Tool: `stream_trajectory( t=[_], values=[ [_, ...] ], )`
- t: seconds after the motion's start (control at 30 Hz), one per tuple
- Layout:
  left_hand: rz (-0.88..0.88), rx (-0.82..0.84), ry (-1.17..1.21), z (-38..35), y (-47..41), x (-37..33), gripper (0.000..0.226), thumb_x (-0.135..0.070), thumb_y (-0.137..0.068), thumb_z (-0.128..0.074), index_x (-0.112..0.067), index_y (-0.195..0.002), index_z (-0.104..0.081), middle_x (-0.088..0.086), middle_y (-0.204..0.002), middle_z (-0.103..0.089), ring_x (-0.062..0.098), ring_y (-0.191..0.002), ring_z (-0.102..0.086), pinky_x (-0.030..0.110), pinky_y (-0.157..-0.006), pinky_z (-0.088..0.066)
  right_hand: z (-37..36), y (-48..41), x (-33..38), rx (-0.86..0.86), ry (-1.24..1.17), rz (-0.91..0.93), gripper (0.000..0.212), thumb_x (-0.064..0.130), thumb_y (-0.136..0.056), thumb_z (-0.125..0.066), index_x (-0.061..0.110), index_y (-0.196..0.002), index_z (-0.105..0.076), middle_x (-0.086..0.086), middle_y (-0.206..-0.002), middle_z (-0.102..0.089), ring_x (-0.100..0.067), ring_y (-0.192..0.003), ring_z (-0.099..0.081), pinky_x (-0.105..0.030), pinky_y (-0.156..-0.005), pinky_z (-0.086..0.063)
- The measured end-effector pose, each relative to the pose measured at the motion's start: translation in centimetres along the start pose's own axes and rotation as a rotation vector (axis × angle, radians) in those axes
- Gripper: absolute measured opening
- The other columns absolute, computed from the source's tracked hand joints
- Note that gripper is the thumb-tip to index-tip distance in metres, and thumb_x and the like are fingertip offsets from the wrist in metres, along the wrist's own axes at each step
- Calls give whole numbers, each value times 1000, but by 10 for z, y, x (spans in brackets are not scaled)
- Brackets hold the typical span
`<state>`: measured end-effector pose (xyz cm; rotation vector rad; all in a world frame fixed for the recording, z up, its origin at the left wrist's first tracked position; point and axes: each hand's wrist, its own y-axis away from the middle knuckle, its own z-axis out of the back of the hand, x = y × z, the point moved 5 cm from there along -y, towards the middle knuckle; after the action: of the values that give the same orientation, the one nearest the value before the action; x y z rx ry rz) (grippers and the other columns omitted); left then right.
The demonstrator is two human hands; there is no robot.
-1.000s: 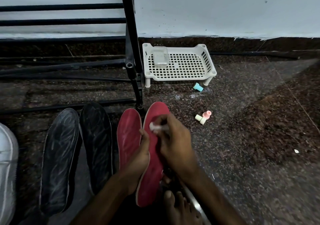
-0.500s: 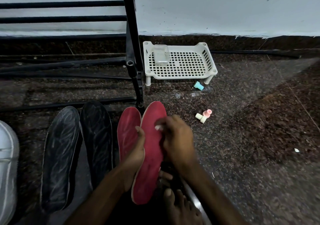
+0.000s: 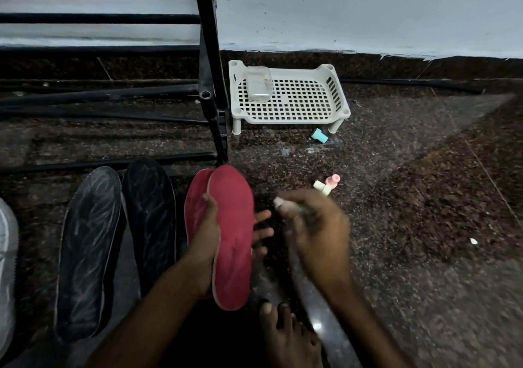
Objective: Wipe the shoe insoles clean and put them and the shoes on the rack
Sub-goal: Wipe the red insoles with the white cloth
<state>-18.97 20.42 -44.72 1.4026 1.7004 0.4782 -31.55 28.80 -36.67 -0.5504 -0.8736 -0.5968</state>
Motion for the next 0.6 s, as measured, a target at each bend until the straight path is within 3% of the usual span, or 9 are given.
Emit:
stream_trajectory(
  t=[0.1,0.13,0.23,0.3,0.37,0.43,0.5,0.6],
  values=[
    [-23,44,72,-6,0,-1,99,-82,-83,-19,-2,-89,-76,17,-88,-75,27,-71,-74,38,-71,-58,-33,41,20,254,-48,82,20,0,-81,-70,18,-87,-75,11,-97,-69,-1,-93,-64,-16,-84,-48],
    [-45,26,87,-5,-1,-2,99,-81,-84,-17,-3,-91,-77,15,-91,-75,26,-75,-74,41,-77,-54,-43,52,22,301,-46,96,20,0,-80,-69,17,-88,-74,11,-99,-68,-3,-94,-64,-18,-84,-49],
    [-83,-18,187,2,-4,-3,93,-81,-84,-19,-8,-125,-61,13,-112,-72,29,-102,-70,53,-99,-43,-51,60,22,319,-86,36,21,3,-78,-68,21,-88,-72,13,-96,-68,2,-90,-63,-16,-79,-49],
    [-112,11,257,2,0,-6,92,-81,-83,-21,-10,-129,-58,11,-115,-71,31,-110,-66,58,-99,-45,-50,56,29,340,-143,-2,16,6,-76,-71,21,-83,-72,13,-89,-70,5,-85,-62,-9,-76,-45],
    [-131,34,293,0,1,-7,91,-82,-83,-21,-11,-126,-59,10,-114,-72,31,-110,-66,60,-90,-51,-51,50,38,368,-140,24,13,6,-75,-73,18,-81,-70,11,-83,-70,7,-77,-60,-4,-72,-40],
    [-129,63,262,-6,4,-7,95,-84,-80,-17,-13,-124,-63,10,-117,-70,30,-109,-67,55,-90,-52,-53,38,39,329,-51,71,20,1,-75,-73,18,-82,-66,8,-79,-69,8,-70,-54,0,-67,-35],
    [-100,108,211,-10,4,-4,100,-86,-77,-17,-14,-121,-69,12,-120,-69,29,-108,-68,48,-97,-49,-54,20,31,262,7,89,24,-2,-76,-70,18,-85,-62,5,-78,-69,3,-68,-55,-7,-64,-40],
    [-106,130,211,-6,4,-5,103,-88,-75,-20,-14,-131,-63,14,-128,-64,30,-116,-63,50,-105,-43,-61,5,25,246,48,58,19,3,-80,-69,18,-90,-62,3,-82,-69,-9,-73,-61,-26,-67,-47]
  ],
)
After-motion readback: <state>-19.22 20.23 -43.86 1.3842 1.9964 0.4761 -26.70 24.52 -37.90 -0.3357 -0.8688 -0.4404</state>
